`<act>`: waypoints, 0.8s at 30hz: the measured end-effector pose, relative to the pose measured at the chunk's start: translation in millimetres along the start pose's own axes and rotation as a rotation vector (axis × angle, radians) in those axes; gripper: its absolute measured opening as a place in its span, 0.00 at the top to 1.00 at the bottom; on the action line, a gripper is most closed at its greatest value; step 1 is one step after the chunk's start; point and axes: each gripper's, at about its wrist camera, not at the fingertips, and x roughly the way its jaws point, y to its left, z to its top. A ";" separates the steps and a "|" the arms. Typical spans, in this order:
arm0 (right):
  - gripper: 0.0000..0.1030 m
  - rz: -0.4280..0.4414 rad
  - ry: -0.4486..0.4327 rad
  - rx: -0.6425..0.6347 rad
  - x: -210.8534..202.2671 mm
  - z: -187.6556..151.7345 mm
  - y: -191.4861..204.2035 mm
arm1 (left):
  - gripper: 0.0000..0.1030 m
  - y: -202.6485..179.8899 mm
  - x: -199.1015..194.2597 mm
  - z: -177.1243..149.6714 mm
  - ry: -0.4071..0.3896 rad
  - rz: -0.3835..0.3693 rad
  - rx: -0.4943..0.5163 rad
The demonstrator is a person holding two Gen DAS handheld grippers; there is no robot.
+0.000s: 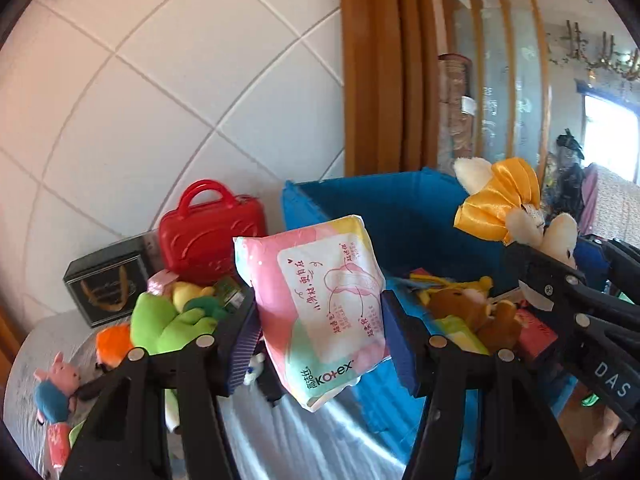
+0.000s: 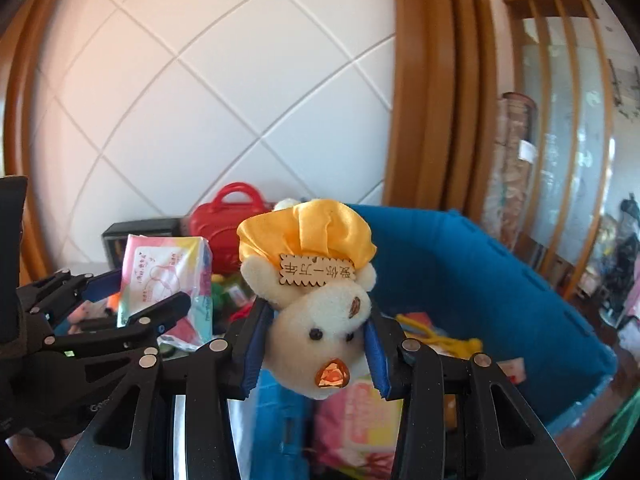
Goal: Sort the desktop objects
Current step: 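Lift the Kotex pad pack and white bear and carry them over the crate, then open both tools to drop the Kotex pad pack and bear into the crate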
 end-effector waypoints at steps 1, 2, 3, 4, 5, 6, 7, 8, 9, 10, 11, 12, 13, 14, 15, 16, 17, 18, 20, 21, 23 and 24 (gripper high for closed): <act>0.59 -0.041 -0.003 0.013 -1.6 2.1 -14.1 | 0.44 -11.9 5.7 7.0 0.001 -0.029 0.011; 0.59 -0.086 0.001 0.021 -1.6 3.3 -28.5 | 0.44 -22.9 11.0 13.1 0.003 -0.054 0.022; 0.59 -0.124 0.008 0.032 -1.2 3.6 -42.0 | 0.44 -34.6 16.9 17.8 0.009 -0.073 0.038; 0.59 -0.156 0.020 0.046 1.0 2.8 -55.8 | 0.44 -46.0 23.5 21.6 0.021 -0.094 0.053; 0.59 -0.181 0.039 0.058 4.4 0.8 -68.7 | 0.44 -56.8 29.0 24.5 0.033 -0.107 0.063; 0.59 -0.201 0.055 0.069 6.5 -1.2 -79.2 | 0.44 -66.1 35.7 26.5 0.046 -0.120 0.072; 0.58 -0.220 0.068 0.079 9.6 -4.3 -89.6 | 0.43 -74.0 41.0 27.4 0.057 -0.129 0.079; 0.58 -0.237 0.085 0.086 14.0 -7.5 -98.1 | 0.43 -80.3 44.7 27.2 0.063 -0.137 0.084; 0.58 -0.251 0.099 0.093 14.8 -10.8 -106.8 | 0.43 -85.9 48.0 27.9 0.067 -0.137 0.093; 0.58 -0.262 0.109 0.101 15.9 -13.9 -113.8 | 0.40 -91.4 49.8 27.7 0.070 -0.135 0.106; 0.57 -0.274 0.121 0.107 19.0 -17.3 -119.6 | 0.36 -96.3 51.6 27.6 0.075 -0.136 0.118; 0.56 -0.289 0.137 0.108 22.4 -20.6 -124.2 | 0.28 -99.9 52.6 27.4 0.077 -0.140 0.123; 0.51 -0.302 0.147 0.111 26.1 -24.4 -127.6 | 0.25 -101.7 52.0 27.5 0.076 -0.138 0.128; 0.40 -0.313 0.150 0.120 27.4 -26.8 -132.8 | 0.24 -101.0 50.4 27.9 0.069 -0.135 0.125; 0.30 -0.327 0.147 0.131 26.3 -28.8 -137.8 | 0.19 -99.3 48.7 29.2 0.062 -0.130 0.116; 0.07 -0.336 0.143 0.137 26.7 -28.7 -144.1 | 0.10 -99.9 44.2 29.4 0.059 -0.127 0.109; 0.01 -0.337 0.131 0.139 26.4 -28.4 -147.0 | 0.07 -98.1 42.0 30.0 0.057 -0.123 0.102; 0.01 -0.341 0.123 0.139 26.1 -27.8 -150.7 | 0.05 -96.6 38.6 30.3 0.049 -0.116 0.097; 0.01 -0.339 0.113 0.141 24.2 -25.1 -155.3 | 0.05 -92.8 29.9 29.8 0.038 -0.092 0.100; 0.00 -0.334 0.109 0.144 20.8 -23.4 -153.1 | 0.05 -89.4 24.6 29.5 0.028 -0.080 0.095; 0.00 -0.325 0.098 0.145 9.2 -21.5 -145.3 | 0.05 -79.4 12.9 28.6 0.013 -0.069 0.072; 0.00 -0.326 0.091 0.144 2.6 -21.7 -140.9 | 0.05 -74.2 6.5 27.9 0.011 -0.063 0.062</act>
